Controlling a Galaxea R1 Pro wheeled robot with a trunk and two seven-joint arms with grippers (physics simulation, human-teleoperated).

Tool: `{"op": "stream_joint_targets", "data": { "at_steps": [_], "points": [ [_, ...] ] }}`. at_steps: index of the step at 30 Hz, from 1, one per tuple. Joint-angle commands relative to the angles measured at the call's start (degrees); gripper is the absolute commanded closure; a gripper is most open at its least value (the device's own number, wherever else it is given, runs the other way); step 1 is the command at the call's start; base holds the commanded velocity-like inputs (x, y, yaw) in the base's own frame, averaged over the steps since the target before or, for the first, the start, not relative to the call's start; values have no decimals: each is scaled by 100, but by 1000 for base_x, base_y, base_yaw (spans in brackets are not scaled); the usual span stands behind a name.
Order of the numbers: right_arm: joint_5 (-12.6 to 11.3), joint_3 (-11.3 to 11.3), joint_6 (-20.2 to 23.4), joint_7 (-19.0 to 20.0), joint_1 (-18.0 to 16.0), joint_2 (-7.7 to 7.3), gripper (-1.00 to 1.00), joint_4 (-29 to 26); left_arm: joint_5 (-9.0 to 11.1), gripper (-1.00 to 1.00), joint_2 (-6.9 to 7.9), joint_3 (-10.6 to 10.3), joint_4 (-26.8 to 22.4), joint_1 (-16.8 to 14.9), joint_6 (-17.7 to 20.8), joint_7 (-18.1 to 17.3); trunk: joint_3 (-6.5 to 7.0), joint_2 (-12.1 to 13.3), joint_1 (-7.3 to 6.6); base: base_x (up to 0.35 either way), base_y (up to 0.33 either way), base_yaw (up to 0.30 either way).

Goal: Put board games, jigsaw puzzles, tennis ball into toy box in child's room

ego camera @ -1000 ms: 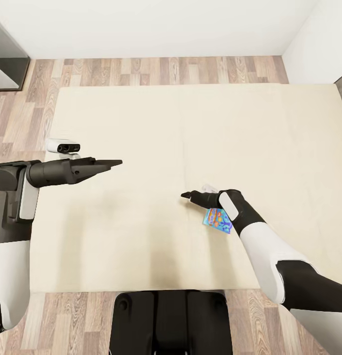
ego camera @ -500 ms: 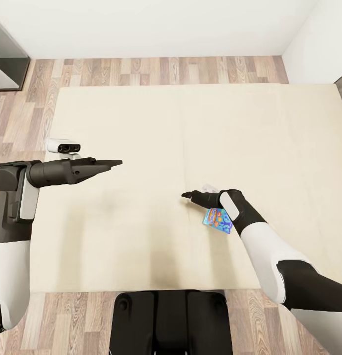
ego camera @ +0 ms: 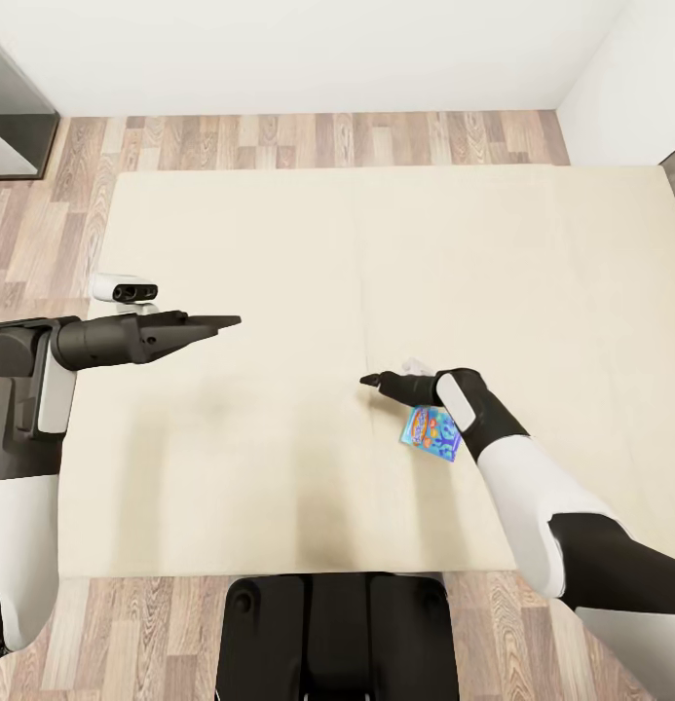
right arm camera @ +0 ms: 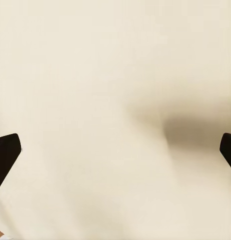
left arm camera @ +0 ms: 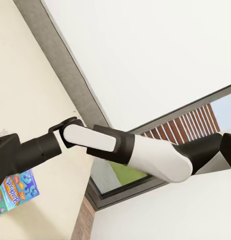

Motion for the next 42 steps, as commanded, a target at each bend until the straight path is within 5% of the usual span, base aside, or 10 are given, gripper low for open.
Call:
{"op": "stream_joint_targets", "data": {
  "at_steps": [1, 22, 42],
  "points": [
    [11, -12, 159, 12, -5, -7, -100, -142, 2, -100, 2, -1, 0, -2, 61, -19, -6, -9, 3, 0, 0, 0],
    [2, -64, 1532, 8, 37, -281, -100, -1377, -5, -100, 9, -2, 0, -2, 61, -9, -6, -9, 3, 0, 0, 0],
    [-118, -81, 1849, 102, 320, -1238, -100, -1794, -5, -100, 50, 7, 1, 2, 61, 6, -6, -9, 3, 0, 0, 0]
  ]
}}
